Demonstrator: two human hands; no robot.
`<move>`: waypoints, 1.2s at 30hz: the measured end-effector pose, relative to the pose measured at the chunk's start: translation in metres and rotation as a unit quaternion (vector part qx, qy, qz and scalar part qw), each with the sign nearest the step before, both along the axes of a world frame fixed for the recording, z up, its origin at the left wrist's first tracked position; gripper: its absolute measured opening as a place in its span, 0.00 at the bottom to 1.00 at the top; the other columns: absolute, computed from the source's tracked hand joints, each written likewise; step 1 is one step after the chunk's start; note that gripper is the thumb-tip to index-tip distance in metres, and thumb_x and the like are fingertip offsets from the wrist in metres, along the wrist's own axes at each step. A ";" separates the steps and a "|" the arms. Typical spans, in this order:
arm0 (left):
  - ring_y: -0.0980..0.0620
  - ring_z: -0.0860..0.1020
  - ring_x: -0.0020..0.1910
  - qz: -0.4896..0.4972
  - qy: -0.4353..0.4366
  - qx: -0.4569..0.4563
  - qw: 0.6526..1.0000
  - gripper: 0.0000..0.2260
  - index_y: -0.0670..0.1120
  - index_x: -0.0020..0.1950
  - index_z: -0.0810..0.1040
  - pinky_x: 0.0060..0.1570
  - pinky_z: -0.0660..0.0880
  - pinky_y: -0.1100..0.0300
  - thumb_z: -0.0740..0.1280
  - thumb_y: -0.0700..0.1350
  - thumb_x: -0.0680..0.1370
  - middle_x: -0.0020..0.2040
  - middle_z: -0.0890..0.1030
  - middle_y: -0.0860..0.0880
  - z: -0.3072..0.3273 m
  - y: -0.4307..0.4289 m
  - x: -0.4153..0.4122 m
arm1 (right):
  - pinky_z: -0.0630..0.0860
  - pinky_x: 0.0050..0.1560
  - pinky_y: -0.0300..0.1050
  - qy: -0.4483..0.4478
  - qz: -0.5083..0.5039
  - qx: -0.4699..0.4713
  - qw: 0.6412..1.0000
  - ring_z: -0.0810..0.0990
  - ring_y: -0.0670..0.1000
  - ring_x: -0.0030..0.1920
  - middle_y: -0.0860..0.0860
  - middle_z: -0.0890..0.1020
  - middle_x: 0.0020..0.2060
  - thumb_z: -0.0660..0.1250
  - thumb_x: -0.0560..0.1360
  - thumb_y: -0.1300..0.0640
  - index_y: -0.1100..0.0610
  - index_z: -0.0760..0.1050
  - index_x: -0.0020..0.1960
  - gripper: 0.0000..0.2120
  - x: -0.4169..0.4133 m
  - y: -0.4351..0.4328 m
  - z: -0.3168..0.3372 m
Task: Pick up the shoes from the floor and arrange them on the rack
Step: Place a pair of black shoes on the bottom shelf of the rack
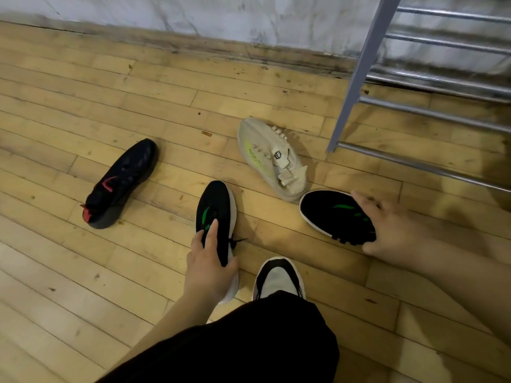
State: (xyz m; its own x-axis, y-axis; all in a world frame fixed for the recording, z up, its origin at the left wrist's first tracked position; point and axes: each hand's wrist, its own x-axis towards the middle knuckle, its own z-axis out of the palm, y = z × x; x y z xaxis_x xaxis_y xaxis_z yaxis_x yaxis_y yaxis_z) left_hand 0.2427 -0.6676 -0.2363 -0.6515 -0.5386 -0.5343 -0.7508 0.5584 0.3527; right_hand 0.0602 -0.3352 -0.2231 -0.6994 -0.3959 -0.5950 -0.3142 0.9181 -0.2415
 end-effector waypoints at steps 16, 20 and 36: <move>0.47 0.72 0.65 -0.063 0.046 0.029 0.997 0.47 0.64 0.83 0.48 0.65 0.74 0.47 0.74 0.57 0.71 0.61 0.71 0.51 0.036 0.021 0.001 | 0.70 0.42 0.33 -0.057 -0.142 -0.144 0.978 0.74 0.46 0.58 0.41 0.71 0.67 0.75 0.70 0.44 0.33 0.43 0.81 0.53 0.053 0.039 0.014; 0.51 0.71 0.63 -0.180 0.062 0.052 0.980 0.49 0.67 0.82 0.48 0.64 0.74 0.51 0.72 0.62 0.67 0.64 0.71 0.53 0.071 0.033 -0.019 | 0.70 0.47 0.33 -0.032 -0.199 -0.193 0.960 0.71 0.42 0.60 0.35 0.69 0.66 0.77 0.69 0.44 0.31 0.48 0.80 0.50 0.056 0.055 0.035; 0.42 0.73 0.62 -0.333 0.054 0.023 0.941 0.38 0.63 0.83 0.48 0.57 0.77 0.49 0.64 0.65 0.78 0.66 0.68 0.45 0.076 0.151 -0.201 | 0.75 0.66 0.58 0.100 -0.397 -0.203 0.889 0.72 0.54 0.70 0.48 0.71 0.73 0.67 0.70 0.31 0.36 0.49 0.80 0.44 -0.009 0.077 0.023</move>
State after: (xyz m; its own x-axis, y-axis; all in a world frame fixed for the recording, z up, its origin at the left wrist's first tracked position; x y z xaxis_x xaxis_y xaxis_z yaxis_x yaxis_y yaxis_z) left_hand 0.0415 -0.5162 -0.1604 -0.8884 0.0314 -0.4580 -0.1974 0.8746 0.4428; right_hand 0.0508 -0.2581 -0.1997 -0.9306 0.1159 -0.3472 0.3197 0.7195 -0.6166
